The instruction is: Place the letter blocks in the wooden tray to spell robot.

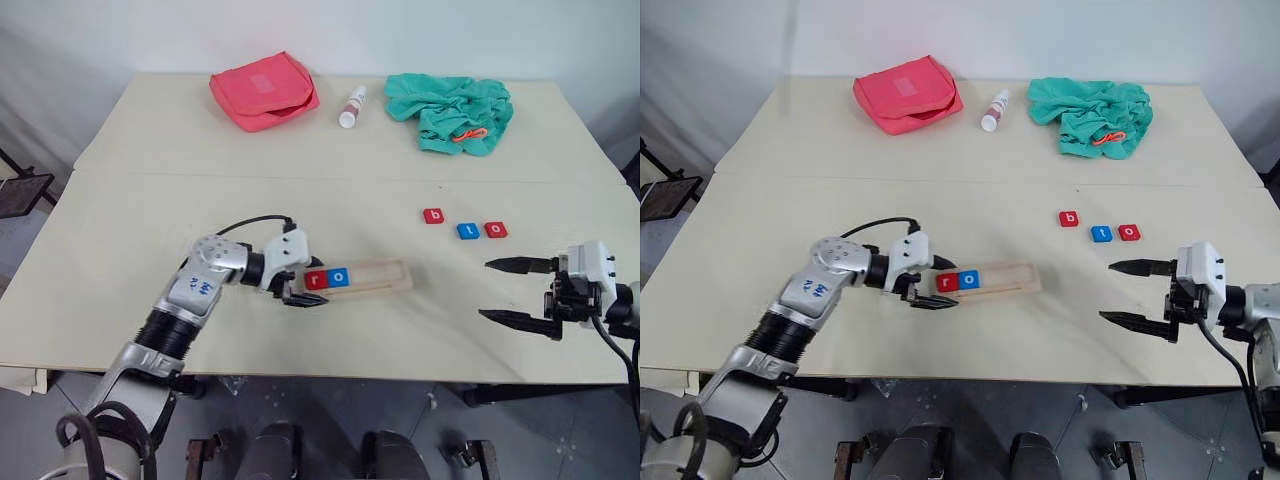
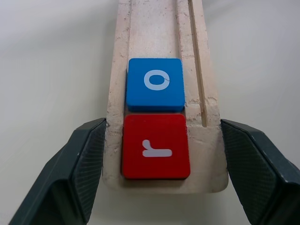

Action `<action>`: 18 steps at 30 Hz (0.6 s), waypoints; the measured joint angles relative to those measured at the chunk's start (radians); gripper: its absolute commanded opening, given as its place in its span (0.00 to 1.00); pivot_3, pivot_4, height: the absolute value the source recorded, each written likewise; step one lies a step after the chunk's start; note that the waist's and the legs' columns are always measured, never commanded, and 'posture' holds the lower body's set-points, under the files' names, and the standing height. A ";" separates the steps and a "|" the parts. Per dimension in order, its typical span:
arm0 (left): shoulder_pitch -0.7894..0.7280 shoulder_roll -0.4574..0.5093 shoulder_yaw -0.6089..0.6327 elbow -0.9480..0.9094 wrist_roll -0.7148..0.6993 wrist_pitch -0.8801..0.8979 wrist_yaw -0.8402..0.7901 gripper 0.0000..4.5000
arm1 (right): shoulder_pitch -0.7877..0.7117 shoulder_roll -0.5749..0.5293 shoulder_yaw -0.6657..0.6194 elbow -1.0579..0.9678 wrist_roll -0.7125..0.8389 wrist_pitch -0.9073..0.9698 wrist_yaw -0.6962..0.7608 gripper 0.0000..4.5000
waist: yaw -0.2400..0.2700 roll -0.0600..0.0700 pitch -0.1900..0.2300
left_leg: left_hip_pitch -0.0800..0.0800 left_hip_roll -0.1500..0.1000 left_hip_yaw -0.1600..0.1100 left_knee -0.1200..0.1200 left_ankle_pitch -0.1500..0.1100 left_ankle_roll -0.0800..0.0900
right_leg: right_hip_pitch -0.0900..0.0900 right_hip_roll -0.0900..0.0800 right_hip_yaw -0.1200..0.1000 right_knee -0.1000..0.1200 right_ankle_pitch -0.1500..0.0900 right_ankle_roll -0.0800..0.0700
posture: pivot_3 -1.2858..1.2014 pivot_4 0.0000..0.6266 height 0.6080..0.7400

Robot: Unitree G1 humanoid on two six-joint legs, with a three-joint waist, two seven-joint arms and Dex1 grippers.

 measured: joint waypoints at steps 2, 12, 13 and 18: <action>-0.011 -0.031 -0.010 0.007 0.012 0.001 0.007 0.75 | 0.064 0.000 -0.036 -0.041 0.009 0.006 -0.020 1.00 | 0.002 0.000 0.000 | 0.000 0.000 0.000 0.000 0.000 0.000 | 0.000 0.000 0.000 0.000 0.000 0.000 | 0.52 0.24 1.00; -0.037 -0.090 -0.050 0.041 0.060 0.003 0.012 0.75 | 0.220 0.000 -0.146 -0.167 0.033 0.044 -0.102 1.00 | 0.000 0.000 0.000 | 0.000 0.000 -0.001 0.000 0.000 0.000 | 0.001 0.000 0.000 -0.003 0.000 0.000 | 0.52 0.24 1.00; -0.041 -0.095 -0.055 0.041 0.069 0.005 0.015 0.83 | 0.225 0.000 -0.150 -0.172 0.036 0.045 -0.108 1.00 | 0.001 0.000 0.000 | 0.000 0.000 -0.001 0.000 0.000 0.000 | 0.001 0.000 0.000 -0.003 0.000 0.000 | 0.52 0.24 1.00; -0.056 -0.110 -0.072 0.043 0.097 0.015 0.028 0.99 | 0.228 0.002 -0.151 -0.183 0.043 0.045 -0.128 1.00 | 0.005 0.000 0.000 | 0.000 0.000 -0.001 0.000 0.000 0.001 | 0.001 0.000 0.000 -0.003 0.000 0.000 | 0.52 0.24 1.00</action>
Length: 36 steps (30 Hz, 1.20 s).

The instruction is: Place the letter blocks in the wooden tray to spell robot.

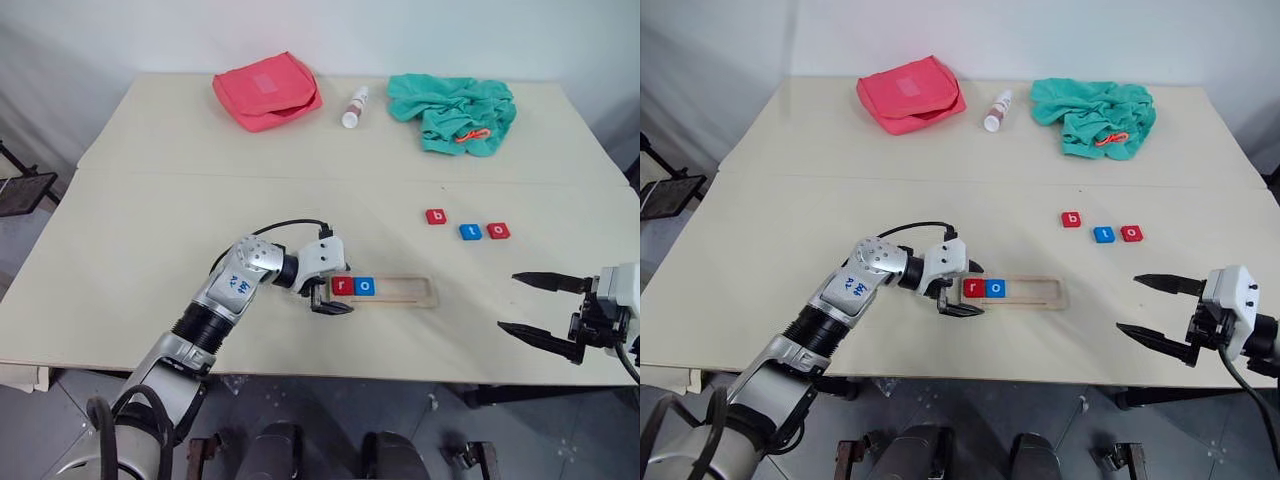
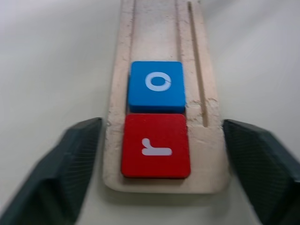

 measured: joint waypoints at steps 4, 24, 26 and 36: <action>-0.002 -0.012 -0.001 -0.001 0.007 0.010 0.007 0.99 | -0.001 0.000 0.000 0.000 0.000 0.000 -0.005 1.00 | 0.001 0.000 0.000 | 0.000 0.000 0.000 0.000 0.000 0.000 | 0.000 0.000 0.000 0.000 0.000 0.000 | 0.52 0.24 1.00; 0.150 0.103 0.435 -0.125 -0.350 -0.198 -0.077 0.99 | -0.060 0.066 0.014 -0.043 -0.005 0.089 -0.202 1.00 | -0.011 0.000 0.000 | 0.001 0.001 -0.002 -0.001 0.000 0.000 | -0.001 0.000 0.000 0.001 0.000 0.000 | 0.52 0.24 1.00; 0.214 0.120 0.468 -0.134 -0.386 -0.234 -0.103 0.99 | -0.078 0.089 0.039 -0.055 -0.024 0.121 -0.277 1.00 | -0.012 0.000 0.000 | 0.001 0.001 -0.002 -0.001 0.000 0.000 | -0.002 0.000 0.000 0.002 0.000 0.000 | 0.52 0.24 1.00; 0.377 0.172 0.516 -0.116 -0.449 -0.386 -0.231 0.99 | -0.145 0.145 0.056 -0.091 -0.099 0.298 -0.597 1.00 | 0.000 0.001 0.000 | 0.001 -0.001 -0.003 0.001 0.000 0.000 | -0.001 -0.001 0.001 0.005 0.000 0.000 | 0.52 0.24 1.00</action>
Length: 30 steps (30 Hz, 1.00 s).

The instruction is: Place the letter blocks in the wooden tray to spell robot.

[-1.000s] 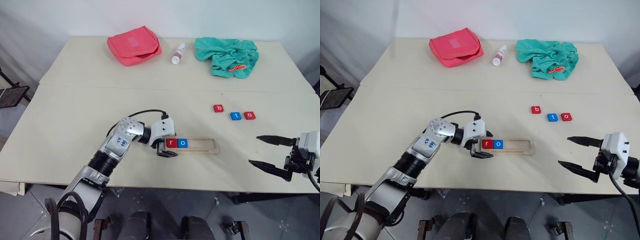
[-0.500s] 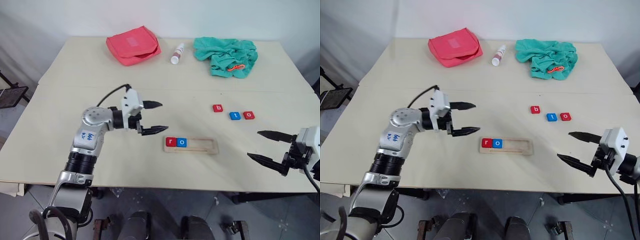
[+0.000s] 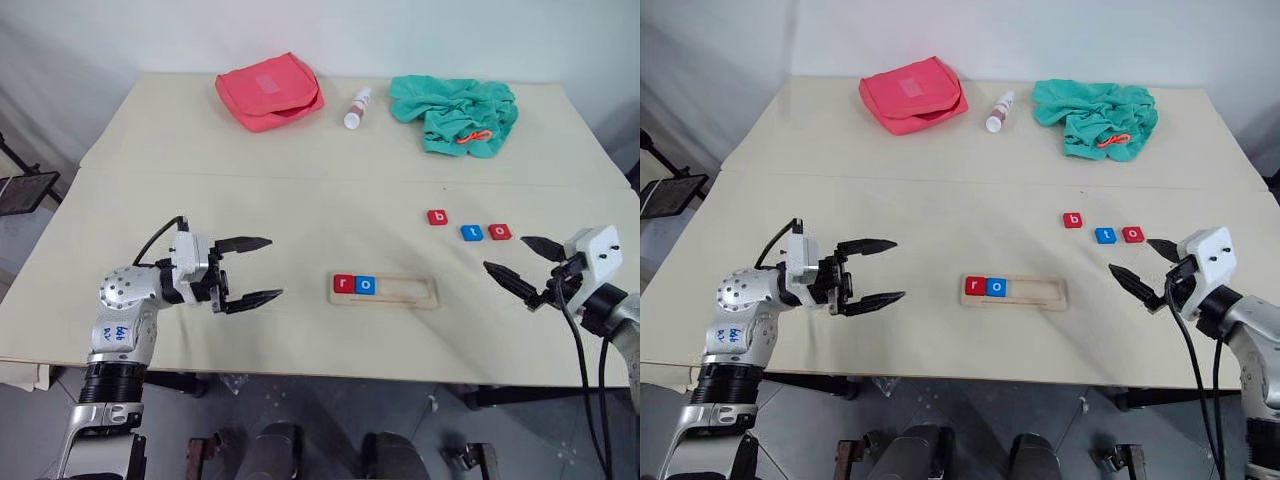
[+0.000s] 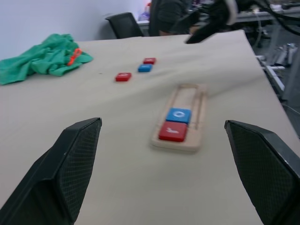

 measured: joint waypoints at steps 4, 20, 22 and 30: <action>0.005 -0.022 -0.013 0.081 0.002 -0.093 -0.041 0.99 | -0.005 0.028 0.010 -0.035 0.007 0.120 -0.090 1.00 | -0.008 0.000 0.000 | 0.001 0.000 0.001 -0.002 0.000 0.000 | -0.001 0.000 0.000 0.001 0.000 0.000 | 0.52 0.24 1.00; -0.109 -0.071 -0.026 0.391 -0.002 -0.264 -0.204 0.99 | 0.080 0.028 -0.058 -0.214 0.061 0.206 -0.117 1.00 | -0.009 0.000 0.000 | 0.001 0.001 0.002 -0.001 0.000 0.000 | -0.002 0.000 0.000 0.003 0.000 0.000 | 0.52 0.24 1.00; -0.119 -0.074 -0.026 0.392 -0.002 -0.264 -0.212 0.99 | 0.080 0.028 -0.058 -0.216 0.061 0.205 -0.117 1.00 | -0.009 0.000 0.000 | 0.001 0.001 0.002 -0.001 0.000 0.000 | -0.002 0.000 0.000 0.003 0.000 0.000 | 0.52 0.24 1.00; -0.127 -0.079 -0.020 0.392 -0.005 -0.263 -0.213 0.99 | 0.080 0.028 -0.058 -0.216 0.062 0.203 -0.117 1.00 | -0.009 0.000 0.000 | 0.001 0.001 0.002 -0.001 0.000 0.000 | -0.002 0.000 0.000 0.003 0.000 0.000 | 0.52 0.24 1.00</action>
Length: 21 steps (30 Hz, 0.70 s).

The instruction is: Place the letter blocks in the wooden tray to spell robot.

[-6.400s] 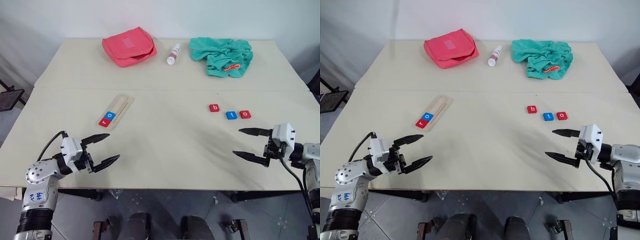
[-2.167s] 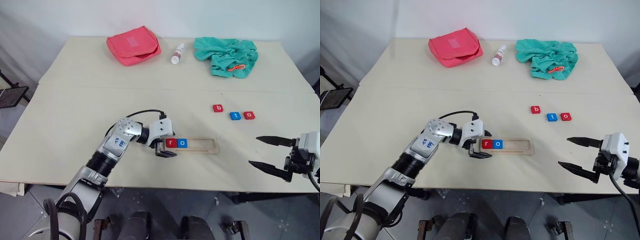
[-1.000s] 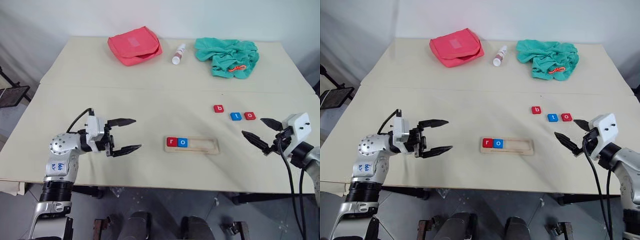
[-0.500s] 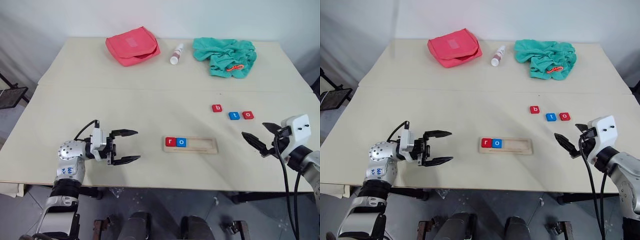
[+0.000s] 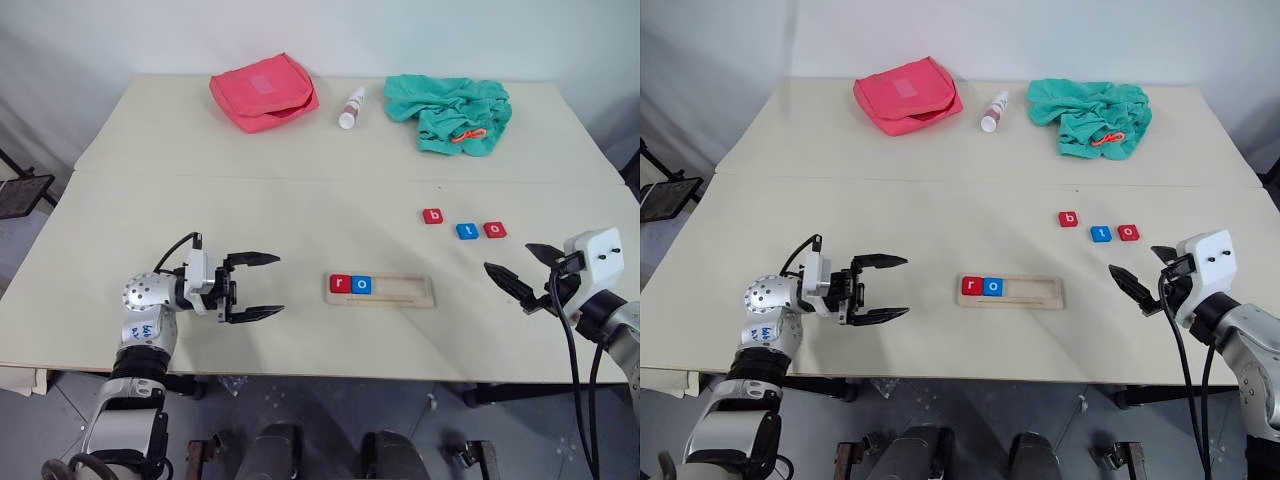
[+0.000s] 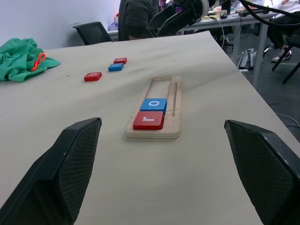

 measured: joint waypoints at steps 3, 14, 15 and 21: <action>0.000 -0.003 0.000 0.000 -0.001 0.001 0.000 0.99 | 0.000 0.000 0.000 0.000 0.000 0.000 0.000 1.00 | 0.000 0.000 0.000 | 0.000 0.000 0.000 0.000 0.000 0.000 | 0.000 0.000 0.000 0.000 0.000 0.000 | 0.52 0.24 1.00; 0.008 -0.030 0.002 -0.057 -0.009 0.012 0.013 0.99 | -0.214 0.044 0.080 0.082 -0.018 0.022 -0.068 1.00 | -0.004 0.000 0.000 | 0.000 0.001 0.000 0.000 0.000 0.000 | 0.000 0.000 0.000 0.000 0.000 0.000 | 0.52 0.24 1.00; 0.013 -0.031 0.002 -0.070 -0.011 0.014 0.014 0.99 | -0.259 0.065 0.105 0.119 -0.025 0.026 -0.084 1.00 | -0.007 0.000 0.000 | 0.000 0.001 0.000 0.000 0.000 0.000 | -0.001 0.000 0.000 0.000 0.000 0.000 | 0.52 0.24 1.00; 0.053 -0.038 -0.002 -0.131 -0.020 0.027 0.023 0.99 | -0.488 0.160 0.228 0.319 -0.106 0.016 -0.155 1.00 | -0.024 0.000 0.000 | 0.000 0.000 -0.002 -0.001 0.000 0.000 | -0.002 0.000 0.000 0.002 0.000 0.000 | 0.52 0.24 1.00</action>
